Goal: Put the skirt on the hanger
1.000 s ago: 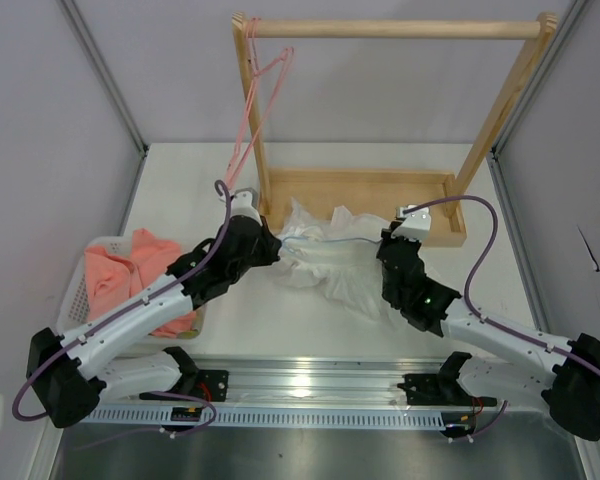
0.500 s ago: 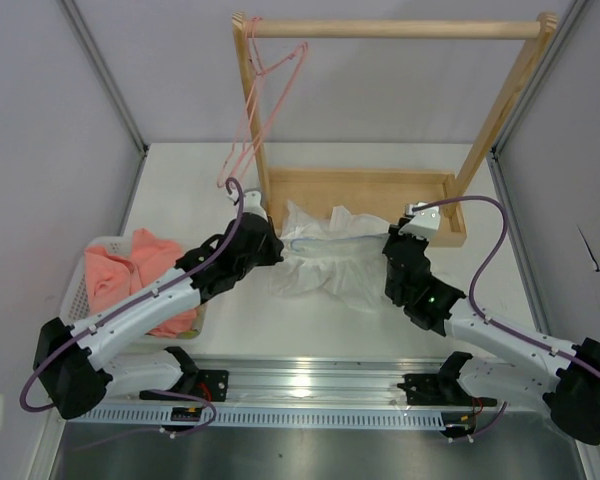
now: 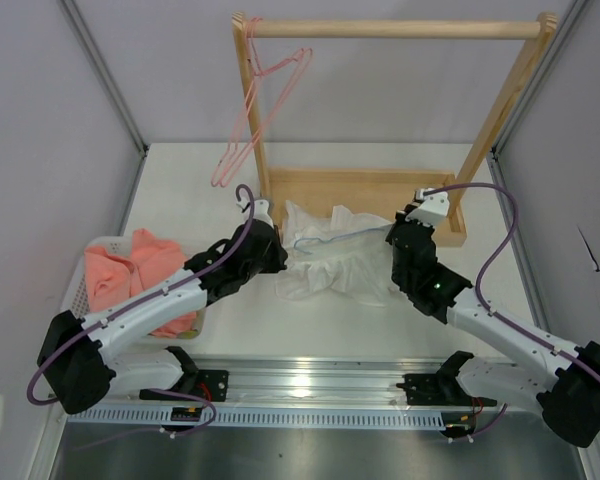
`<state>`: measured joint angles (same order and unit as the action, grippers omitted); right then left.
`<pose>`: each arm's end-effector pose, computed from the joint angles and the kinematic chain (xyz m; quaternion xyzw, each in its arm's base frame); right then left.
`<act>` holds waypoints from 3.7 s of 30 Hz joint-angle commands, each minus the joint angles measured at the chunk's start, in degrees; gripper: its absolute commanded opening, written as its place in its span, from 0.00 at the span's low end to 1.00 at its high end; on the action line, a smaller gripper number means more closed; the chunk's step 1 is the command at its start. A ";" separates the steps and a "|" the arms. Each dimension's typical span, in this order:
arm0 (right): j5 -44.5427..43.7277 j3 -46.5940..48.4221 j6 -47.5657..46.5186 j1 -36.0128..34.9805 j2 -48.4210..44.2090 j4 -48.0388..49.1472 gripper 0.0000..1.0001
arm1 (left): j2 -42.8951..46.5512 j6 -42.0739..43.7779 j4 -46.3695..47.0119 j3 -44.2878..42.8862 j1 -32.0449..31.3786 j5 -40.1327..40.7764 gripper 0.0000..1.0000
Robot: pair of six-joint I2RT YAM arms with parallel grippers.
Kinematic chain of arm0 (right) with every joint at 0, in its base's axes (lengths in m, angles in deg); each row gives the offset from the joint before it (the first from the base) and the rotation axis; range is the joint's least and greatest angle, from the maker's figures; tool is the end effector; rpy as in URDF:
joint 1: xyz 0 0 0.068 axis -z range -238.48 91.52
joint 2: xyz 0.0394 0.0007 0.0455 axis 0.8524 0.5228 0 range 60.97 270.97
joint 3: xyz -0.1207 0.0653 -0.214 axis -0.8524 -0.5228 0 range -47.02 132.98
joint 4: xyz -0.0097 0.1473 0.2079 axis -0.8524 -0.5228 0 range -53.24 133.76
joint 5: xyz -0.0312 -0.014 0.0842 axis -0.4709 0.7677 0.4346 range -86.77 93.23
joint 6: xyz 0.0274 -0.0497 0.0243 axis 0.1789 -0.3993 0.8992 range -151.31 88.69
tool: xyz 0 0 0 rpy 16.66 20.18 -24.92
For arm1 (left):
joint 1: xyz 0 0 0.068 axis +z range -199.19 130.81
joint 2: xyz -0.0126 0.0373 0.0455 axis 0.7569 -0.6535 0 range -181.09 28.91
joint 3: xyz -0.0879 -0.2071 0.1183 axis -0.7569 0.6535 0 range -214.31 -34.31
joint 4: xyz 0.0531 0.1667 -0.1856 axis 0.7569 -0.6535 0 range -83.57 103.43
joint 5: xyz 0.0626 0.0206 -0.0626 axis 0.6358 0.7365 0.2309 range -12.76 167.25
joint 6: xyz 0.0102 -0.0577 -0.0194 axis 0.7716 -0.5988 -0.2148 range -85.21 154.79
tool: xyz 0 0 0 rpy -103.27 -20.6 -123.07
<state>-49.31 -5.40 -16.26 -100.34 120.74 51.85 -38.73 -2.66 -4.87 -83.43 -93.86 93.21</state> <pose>0.2052 0.1343 0.2900 0.1172 0.7344 -0.0237 0.6681 0.1988 -0.1785 0.2499 -0.0063 0.8877 -0.1975 0.4158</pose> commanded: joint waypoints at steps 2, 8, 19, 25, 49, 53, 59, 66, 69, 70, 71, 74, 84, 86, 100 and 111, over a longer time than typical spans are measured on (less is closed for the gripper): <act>-1.18 2.41 1.74 2.14 -0.35 -2.30 0.00 | -0.65 1.42 -0.50 0.08 0.37 1.52 0.00; 2.17 1.00 4.99 5.04 -2.55 -3.17 0.00 | -1.97 1.33 -0.24 0.34 0.28 0.56 0.00; 3.14 -3.92 3.32 5.31 -5.98 -0.72 0.00 | -1.97 1.41 -1.73 -4.75 0.37 0.12 0.00; -0.63 -5.24 0.96 3.55 -4.93 1.04 0.00 | -2.33 1.77 -2.87 -9.32 0.37 -1.02 0.00; -9.08 6.88 -15.31 -12.27 5.44 7.82 0.00 | -10.04 5.20 -7.62 -29.17 -6.30 -2.52 0.00; -5.39 9.52 -13.75 -12.54 6.76 4.83 0.00 | -14.01 5.11 -7.10 -33.13 -7.54 -3.13 0.00; -3.19 10.67 -11.79 -12.98 8.17 2.27 0.00 | -17.18 4.49 -6.83 -36.56 -8.77 -3.75 0.00; -1.17 13.65 -11.00 -14.02 9.57 0.17 0.00 | -18.57 4.84 -8.14 -39.99 -8.95 -3.31 0.00; -1.61 17.77 -12.32 -15.08 9.58 -0.71 0.00 | -20.25 5.02 -8.33 -39.65 -8.95 -3.66 0.00; -1.26 18.74 -12.85 -15.35 9.32 -1.50 0.00 | -20.43 5.02 -8.33 -39.65 -8.86 -3.66 0.00; -1.08 19.62 -12.85 -15.35 9.05 -1.94 0.00 | -20.43 5.19 -8.24 -39.30 -8.95 -3.66 0.00; -1.43 22.61 -14.25 -15.35 9.14 -3.26 0.00 | -19.03 5.81 -7.89 -37.54 -8.95 -4.01 0.00; 8.12 32.55 -15.32 -12.02 9.76 -12.12 0.00 | -8.75 16.96 -3.78 -37.72 -8.86 -7.26 0.48; 10.33 34.65 -13.92 -11.22 9.58 -14.59 0.00 | -6.38 21.51 -1.05 -36.75 -8.86 -8.23 0.49; 20.71 42.83 -11.36 -7.88 9.31 -23.12 0.00 | -6.44 35.69 8.65 -32.17 -8.68 -17.20 0.49; 26.51 45.21 -9.69 -5.07 8.79 -24.62 0.00 | -11.29 36.40 10.31 -32.09 -8.77 -13.60 0.46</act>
<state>-25.22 36.28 -27.25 -105.72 131.47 25.32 -48.82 32.33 3.02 -114.25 -102.49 78.28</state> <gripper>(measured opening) 0.039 0.475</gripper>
